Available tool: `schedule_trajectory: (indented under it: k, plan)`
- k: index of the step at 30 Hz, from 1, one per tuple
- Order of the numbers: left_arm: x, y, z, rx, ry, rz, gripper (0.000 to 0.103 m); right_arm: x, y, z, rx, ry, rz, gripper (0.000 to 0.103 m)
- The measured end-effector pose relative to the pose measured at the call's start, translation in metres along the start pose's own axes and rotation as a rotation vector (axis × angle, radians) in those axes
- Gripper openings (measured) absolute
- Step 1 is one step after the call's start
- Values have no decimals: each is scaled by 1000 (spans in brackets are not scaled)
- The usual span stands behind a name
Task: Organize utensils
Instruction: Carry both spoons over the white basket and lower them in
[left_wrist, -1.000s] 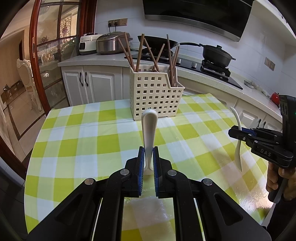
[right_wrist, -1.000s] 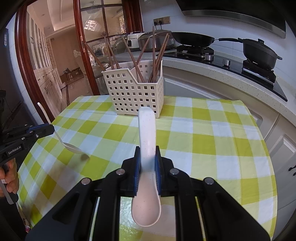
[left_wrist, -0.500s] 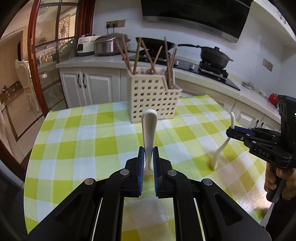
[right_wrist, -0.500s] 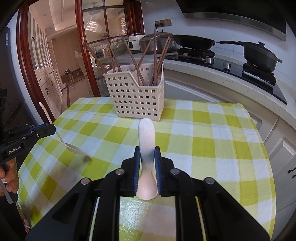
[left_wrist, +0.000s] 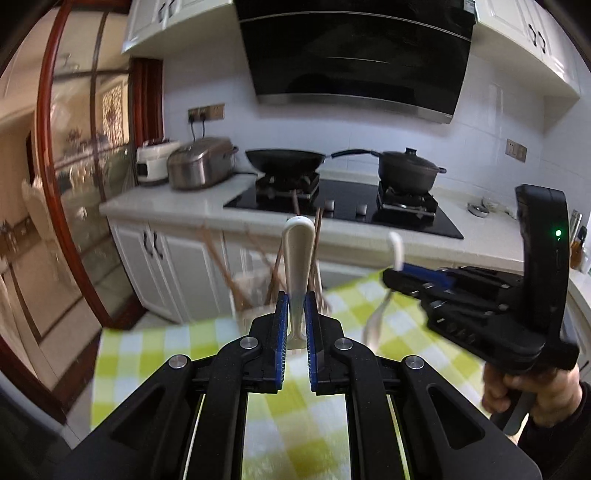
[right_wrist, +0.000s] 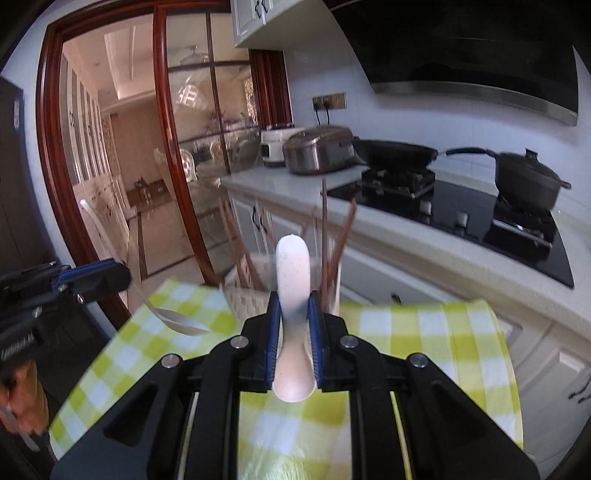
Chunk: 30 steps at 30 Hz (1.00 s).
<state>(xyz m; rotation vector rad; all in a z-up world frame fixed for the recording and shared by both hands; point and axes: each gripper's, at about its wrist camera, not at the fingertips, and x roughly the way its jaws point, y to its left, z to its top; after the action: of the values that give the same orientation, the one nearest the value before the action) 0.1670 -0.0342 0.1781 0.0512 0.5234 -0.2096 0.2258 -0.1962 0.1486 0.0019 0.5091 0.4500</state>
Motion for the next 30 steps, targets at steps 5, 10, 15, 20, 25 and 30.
schedule_trajectory:
  k: [5,10,15,20,25,30]
  plan:
    - [42,9,46,-25,38,47,8,34,-6,36,7,-26,-27,15]
    - [83,21,60,-42,93,104,8,67,-10,44,-2,-5,-45,15]
    - [105,26,55,-49,131,113,8,88,-15,37,12,21,-41,15]
    - [120,29,47,-52,160,119,8,100,-18,32,21,30,-29,15]
    - [131,29,41,-45,191,124,8,111,-21,26,30,49,-9,15]
    - [139,29,36,-38,226,113,9,117,-19,20,16,75,6,21]
